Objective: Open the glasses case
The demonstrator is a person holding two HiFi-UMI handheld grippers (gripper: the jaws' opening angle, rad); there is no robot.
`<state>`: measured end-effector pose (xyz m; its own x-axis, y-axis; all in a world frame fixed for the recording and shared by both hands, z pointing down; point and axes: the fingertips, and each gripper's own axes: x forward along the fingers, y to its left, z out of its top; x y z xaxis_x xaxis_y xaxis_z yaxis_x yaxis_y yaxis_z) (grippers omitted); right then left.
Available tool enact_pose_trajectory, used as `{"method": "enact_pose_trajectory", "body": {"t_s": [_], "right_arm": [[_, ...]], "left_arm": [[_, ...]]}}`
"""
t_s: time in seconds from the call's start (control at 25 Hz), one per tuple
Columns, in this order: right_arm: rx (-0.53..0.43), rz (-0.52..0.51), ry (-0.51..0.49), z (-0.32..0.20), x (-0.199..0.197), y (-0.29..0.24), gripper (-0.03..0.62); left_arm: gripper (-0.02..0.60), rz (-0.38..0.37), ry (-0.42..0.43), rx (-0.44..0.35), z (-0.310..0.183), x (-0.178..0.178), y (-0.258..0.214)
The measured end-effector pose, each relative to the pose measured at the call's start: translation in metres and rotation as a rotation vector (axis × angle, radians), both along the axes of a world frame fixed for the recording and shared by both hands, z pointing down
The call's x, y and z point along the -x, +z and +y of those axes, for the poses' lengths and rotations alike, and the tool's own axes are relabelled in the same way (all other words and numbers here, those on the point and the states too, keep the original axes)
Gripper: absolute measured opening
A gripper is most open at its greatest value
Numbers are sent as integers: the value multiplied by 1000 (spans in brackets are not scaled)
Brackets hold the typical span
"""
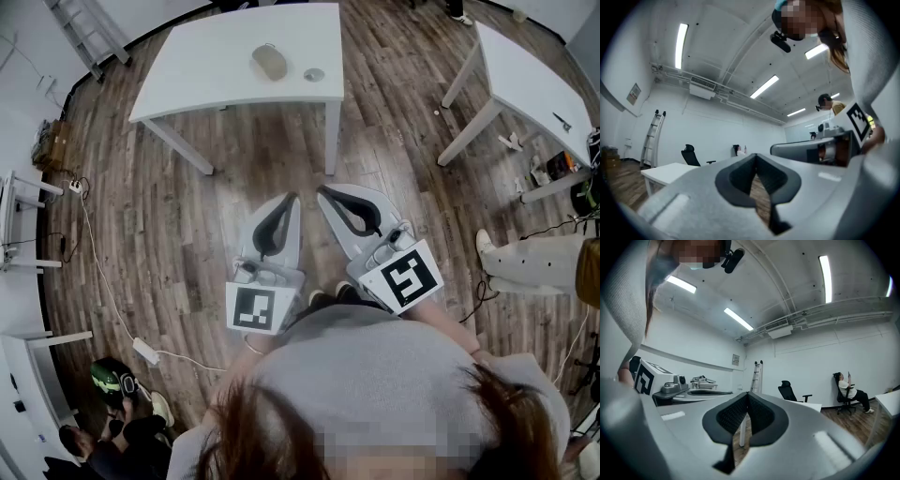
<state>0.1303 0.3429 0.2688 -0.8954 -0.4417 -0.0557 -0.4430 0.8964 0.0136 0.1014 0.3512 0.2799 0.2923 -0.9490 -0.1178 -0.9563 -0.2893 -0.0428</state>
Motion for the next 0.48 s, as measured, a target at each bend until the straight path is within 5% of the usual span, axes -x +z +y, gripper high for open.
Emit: {"method": "enact_pose_trajectory", "body": {"t_s": [0.48], "right_arm": [[-16,5,-11,9,-5,-3,5]], "left_arm": [[3,-1,-4,-6,6,-8,-4]]}}
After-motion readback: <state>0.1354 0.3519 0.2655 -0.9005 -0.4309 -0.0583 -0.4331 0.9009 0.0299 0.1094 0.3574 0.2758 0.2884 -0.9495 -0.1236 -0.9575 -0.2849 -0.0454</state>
